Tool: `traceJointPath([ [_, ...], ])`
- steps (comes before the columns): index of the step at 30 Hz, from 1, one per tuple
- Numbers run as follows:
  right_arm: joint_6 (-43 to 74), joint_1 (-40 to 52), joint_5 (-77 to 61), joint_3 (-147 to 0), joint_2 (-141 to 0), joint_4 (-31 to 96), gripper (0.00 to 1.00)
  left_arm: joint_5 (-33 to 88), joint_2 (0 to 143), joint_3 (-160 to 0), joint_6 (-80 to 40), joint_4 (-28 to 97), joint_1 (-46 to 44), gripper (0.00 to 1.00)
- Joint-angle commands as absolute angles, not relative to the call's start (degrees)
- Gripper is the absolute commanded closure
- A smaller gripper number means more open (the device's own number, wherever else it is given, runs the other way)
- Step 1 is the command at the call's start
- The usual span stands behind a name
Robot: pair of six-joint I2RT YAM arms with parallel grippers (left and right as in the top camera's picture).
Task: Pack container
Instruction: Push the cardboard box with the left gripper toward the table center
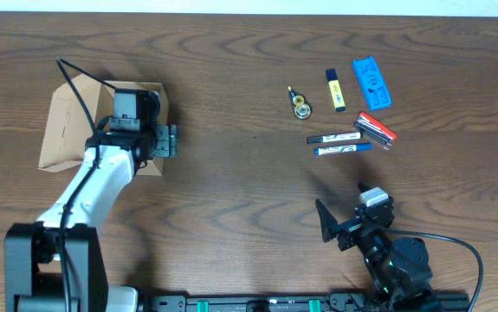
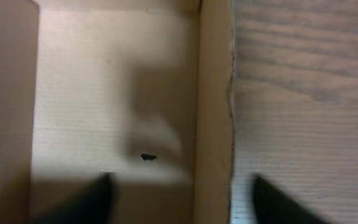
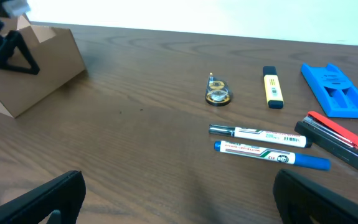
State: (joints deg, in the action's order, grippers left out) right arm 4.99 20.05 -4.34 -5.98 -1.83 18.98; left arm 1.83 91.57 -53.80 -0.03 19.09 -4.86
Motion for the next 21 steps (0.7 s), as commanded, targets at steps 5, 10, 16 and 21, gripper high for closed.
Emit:
traceJointPath([
  [5, 5.5, 20.7, -4.5, -5.7, -1.8, 18.9, 0.01, 1.7, 92.8, -54.6, 1.6, 18.1, -4.7, 0.94],
  [10, 5.5, 20.7, -4.5, -5.7, -1.8, 18.9, 0.01, 3.1, 91.5, -54.7, 12.0, 17.9, -8.6, 0.94],
  [16, 5.5, 20.7, -4.5, -5.7, -1.8, 18.9, 0.01, 5.6, 90.8, -54.7, 35.1, 18.1, -19.1, 0.94],
  [21, 5.5, 20.7, -4.5, -5.7, -1.8, 18.9, 0.01, 5.8, 90.8, -54.7, 53.6, 18.2, -27.0, 0.95],
])
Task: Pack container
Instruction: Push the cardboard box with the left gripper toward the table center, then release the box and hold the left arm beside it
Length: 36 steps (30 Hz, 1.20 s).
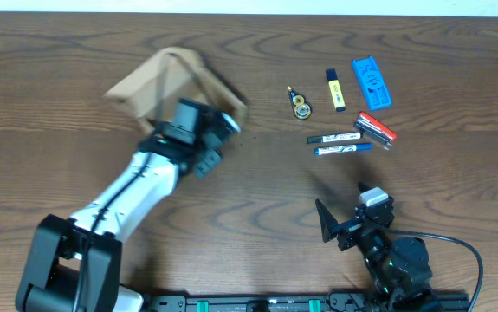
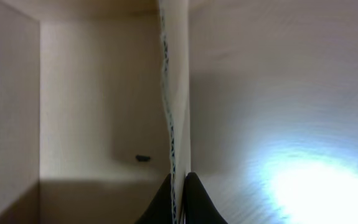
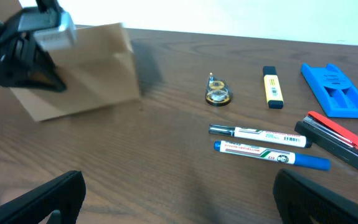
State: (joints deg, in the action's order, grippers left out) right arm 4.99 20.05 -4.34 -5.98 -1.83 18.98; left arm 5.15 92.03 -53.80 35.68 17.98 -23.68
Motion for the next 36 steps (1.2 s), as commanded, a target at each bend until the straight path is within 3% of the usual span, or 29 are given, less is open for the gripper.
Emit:
traceJointPath([
  [1, 5.5, 20.7, -4.5, -5.7, -1.8, 18.9, 0.01, 5.8, 90.8, -54.7, 56.5, 18.2, -28.1, 0.95],
  [5, 5.5, 20.7, -4.5, -5.7, -1.8, 18.9, 0.01, 5.8, 90.8, -54.7, 64.4, 18.1, -31.2, 0.95],
  [17, 5.5, 20.7, -4.5, -5.7, -1.8, 18.9, 0.01, 10.0, 90.8, -54.7, 64.2, 18.2, -31.5, 0.94],
  [18, 5.5, 20.7, -4.5, -5.7, -1.8, 18.9, 0.01, 10.0, 90.8, -54.7, 63.6, 18.0, -31.5, 0.73],
  [19, 5.5, 20.7, -4.5, -5.7, -1.8, 18.9, 0.01, 10.0, 90.8, -54.7, 62.5, 17.6, -31.5, 0.04],
  [27, 5.5, 20.7, -4.5, -5.7, -1.8, 18.9, 0.01, 9.7, 87.4, -54.8, 55.7, 15.9, -31.6, 0.05],
  [36, 5.5, 20.7, -4.5, -5.7, -1.8, 18.9, 0.01, 8.8, 70.6, -55.9, 32.0, 16.8, -31.5, 0.05],
])
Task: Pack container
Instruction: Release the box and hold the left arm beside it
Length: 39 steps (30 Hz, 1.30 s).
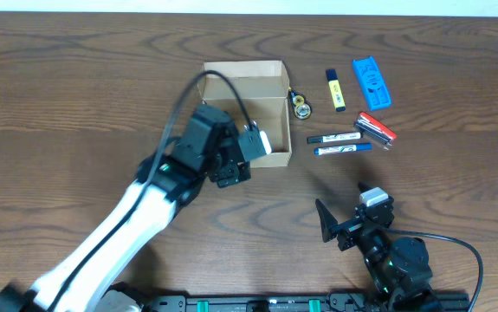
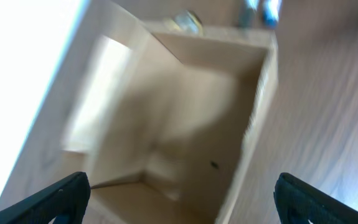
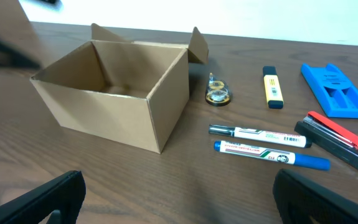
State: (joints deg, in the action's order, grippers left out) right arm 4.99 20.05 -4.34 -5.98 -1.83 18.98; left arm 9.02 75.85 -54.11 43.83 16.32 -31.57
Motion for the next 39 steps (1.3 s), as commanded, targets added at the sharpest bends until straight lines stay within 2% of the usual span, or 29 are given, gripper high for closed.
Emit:
traceJointPath([
  [1, 5.5, 20.7, -4.5, -5.7, -1.8, 18.9, 0.01, 7.9, 68.7, -55.9, 29.8, 17.8, -31.5, 0.05],
  [6, 5.5, 20.7, -4.5, -5.7, -1.8, 18.9, 0.01, 1.3, 60.9, -56.0, 18.1, 27.8, -30.8, 0.05],
  [16, 5.5, 20.7, -4.5, -5.7, -1.8, 18.9, 0.01, 7.8, 58.6, -68.4, 12.2, 56.9, -27.1, 0.05],
  [39, 6.0, 20.7, -5.2, -5.7, -1.8, 18.8, 0.01, 7.5, 58.8, -69.5, 11.6, 58.7, -26.9, 0.05],
])
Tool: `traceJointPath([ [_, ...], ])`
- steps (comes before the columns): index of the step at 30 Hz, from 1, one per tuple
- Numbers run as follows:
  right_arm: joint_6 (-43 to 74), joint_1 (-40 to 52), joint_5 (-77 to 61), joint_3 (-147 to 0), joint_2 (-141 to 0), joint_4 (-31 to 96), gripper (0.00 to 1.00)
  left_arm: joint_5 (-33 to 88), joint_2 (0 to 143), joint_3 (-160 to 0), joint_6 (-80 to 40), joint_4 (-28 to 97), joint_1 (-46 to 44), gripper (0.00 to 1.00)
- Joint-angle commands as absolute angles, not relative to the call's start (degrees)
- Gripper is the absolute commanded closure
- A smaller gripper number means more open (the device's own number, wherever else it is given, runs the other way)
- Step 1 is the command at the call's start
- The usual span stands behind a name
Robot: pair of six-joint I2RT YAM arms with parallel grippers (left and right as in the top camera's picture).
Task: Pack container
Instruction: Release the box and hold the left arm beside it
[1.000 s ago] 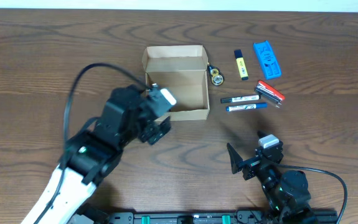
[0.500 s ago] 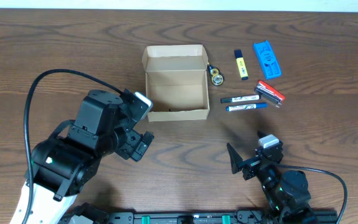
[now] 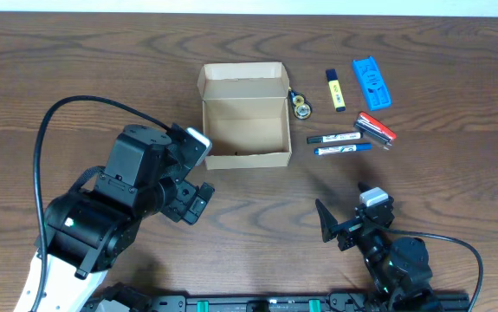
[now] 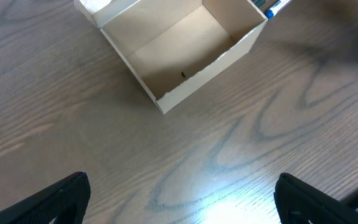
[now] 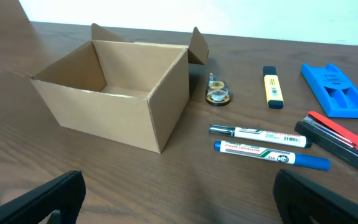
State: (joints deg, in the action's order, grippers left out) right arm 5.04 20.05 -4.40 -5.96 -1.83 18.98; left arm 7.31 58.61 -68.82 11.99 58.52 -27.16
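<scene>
An open, empty cardboard box point(image 3: 244, 117) stands upright at the middle of the table, also seen in the left wrist view point(image 4: 179, 46) and the right wrist view point(image 5: 116, 87). My left gripper point(image 3: 190, 202) hangs open in front of and to the left of the box, above bare wood point(image 4: 179, 199). The right gripper point(image 3: 339, 227) rests open near the front edge point(image 5: 179, 199), holding nothing.
To the right of the box lie a tape roller point(image 3: 300, 106), a yellow highlighter point(image 3: 335, 89), a blue case point(image 3: 372, 82), a red stapler point(image 3: 376, 129) and two markers point(image 3: 333, 138) point(image 3: 342, 149). A black cable point(image 3: 67, 121) loops from the left arm.
My left gripper was open at the box's front left corner; now it is farther toward the front left and higher above the table. The box and the right arm have not moved.
The box first stood at the far left with my open left gripper astride its wall. Then the gripper was shut on the wall and the box was tilted near mid-table. Later the box stood beside the stationery, released, and now the gripper is away from it.
</scene>
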Motion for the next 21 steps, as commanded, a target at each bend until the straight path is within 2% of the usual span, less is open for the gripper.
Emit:
traceJointPath([
  [1, 7.3, 20.7, -6.4, -5.7, -1.8, 18.8, 0.01, 7.5, 58.8, -69.5, 11.6, 58.7, -26.9, 0.05],
  [12, 26.3, 20.7, -18.2, -5.7, -1.8, 18.2, 0.01, 7.5, 58.8, -69.5, 11.6, 58.7, -26.9, 0.05],
  [21, 25.3, 18.9, -18.2, -8.6, -4.9, 16.6, 0.01, 7.5, 58.8, -69.5, 11.6, 58.7, -26.9, 0.05],
])
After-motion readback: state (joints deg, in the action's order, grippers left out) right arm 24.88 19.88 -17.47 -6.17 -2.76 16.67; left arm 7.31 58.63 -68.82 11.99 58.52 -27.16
